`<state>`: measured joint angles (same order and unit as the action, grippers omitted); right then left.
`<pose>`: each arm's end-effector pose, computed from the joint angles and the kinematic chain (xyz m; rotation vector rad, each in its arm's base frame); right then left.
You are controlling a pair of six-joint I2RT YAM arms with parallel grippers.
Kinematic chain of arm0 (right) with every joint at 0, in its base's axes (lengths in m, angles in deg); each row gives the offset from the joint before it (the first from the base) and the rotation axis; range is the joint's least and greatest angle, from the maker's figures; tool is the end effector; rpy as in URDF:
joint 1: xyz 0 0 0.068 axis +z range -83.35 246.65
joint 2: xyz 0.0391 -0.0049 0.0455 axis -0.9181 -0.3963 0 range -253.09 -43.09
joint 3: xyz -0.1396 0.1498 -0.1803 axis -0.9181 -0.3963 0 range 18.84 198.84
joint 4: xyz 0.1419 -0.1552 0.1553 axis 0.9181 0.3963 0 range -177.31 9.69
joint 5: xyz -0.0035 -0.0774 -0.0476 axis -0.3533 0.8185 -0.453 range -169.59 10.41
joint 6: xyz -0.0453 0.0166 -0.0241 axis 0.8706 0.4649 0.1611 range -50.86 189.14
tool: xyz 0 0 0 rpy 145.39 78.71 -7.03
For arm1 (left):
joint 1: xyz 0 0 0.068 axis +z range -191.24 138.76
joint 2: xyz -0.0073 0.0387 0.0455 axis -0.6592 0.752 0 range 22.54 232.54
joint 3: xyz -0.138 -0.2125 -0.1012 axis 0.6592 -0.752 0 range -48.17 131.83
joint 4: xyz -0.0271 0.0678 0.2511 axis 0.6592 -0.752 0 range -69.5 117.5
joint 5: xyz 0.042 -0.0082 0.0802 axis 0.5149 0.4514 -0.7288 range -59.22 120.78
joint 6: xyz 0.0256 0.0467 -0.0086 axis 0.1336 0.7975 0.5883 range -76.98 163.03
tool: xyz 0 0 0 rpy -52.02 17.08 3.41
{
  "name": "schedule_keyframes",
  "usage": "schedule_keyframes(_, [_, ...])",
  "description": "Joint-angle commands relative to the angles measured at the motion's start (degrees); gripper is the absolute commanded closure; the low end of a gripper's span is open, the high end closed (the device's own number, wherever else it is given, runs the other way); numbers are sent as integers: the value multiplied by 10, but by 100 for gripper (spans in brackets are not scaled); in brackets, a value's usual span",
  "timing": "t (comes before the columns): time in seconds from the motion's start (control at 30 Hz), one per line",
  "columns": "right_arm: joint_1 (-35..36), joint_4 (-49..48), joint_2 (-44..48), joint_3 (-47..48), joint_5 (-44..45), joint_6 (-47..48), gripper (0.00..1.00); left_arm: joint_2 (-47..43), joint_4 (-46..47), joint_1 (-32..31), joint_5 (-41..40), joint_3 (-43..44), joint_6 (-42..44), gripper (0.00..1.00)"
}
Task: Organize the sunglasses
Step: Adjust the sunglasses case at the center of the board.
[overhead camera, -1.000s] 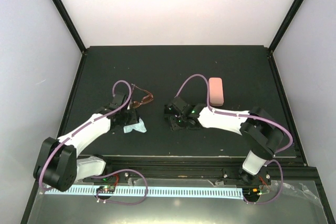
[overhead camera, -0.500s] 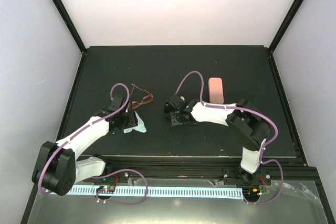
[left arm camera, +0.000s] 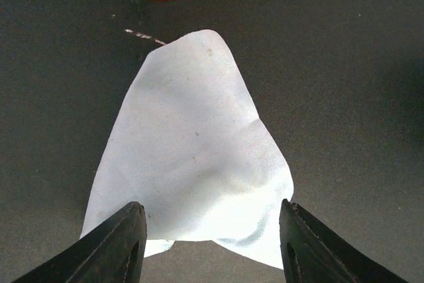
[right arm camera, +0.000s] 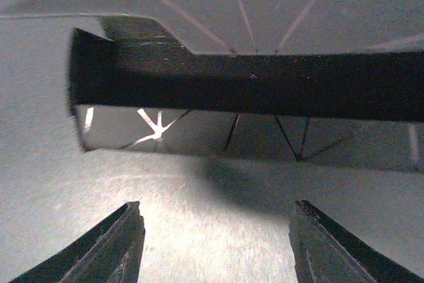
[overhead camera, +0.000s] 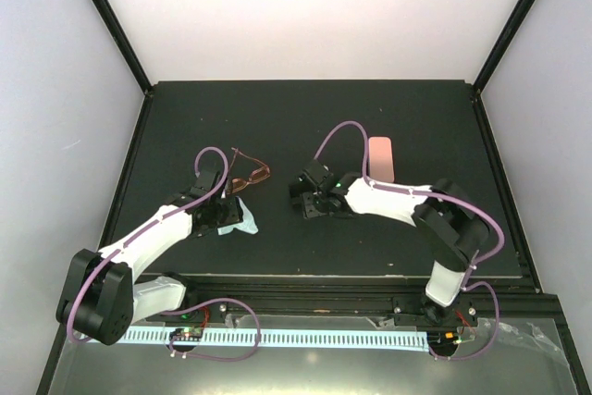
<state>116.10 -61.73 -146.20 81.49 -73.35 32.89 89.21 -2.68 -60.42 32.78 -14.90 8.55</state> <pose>0.2303 0.2632 0.1573 -0.2841 2.7335 0.2867 0.1902 -0.0674 0.1730 -0.3517 2.7037 -0.3313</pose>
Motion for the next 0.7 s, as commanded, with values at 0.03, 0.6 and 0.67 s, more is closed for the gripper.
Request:
schedule_keyframes(0.03, [-2,12,82,-18,-20,33,39,-4,3,5,13,23,9,44])
schedule_keyframes(0.6, [-29,-24,-19,56,37,37,53,-24,0,6,12,16,8,44])
schedule_keyframes(0.67, [-35,-34,-29,63,48,33,53,-23,2,6,12,13,8,44])
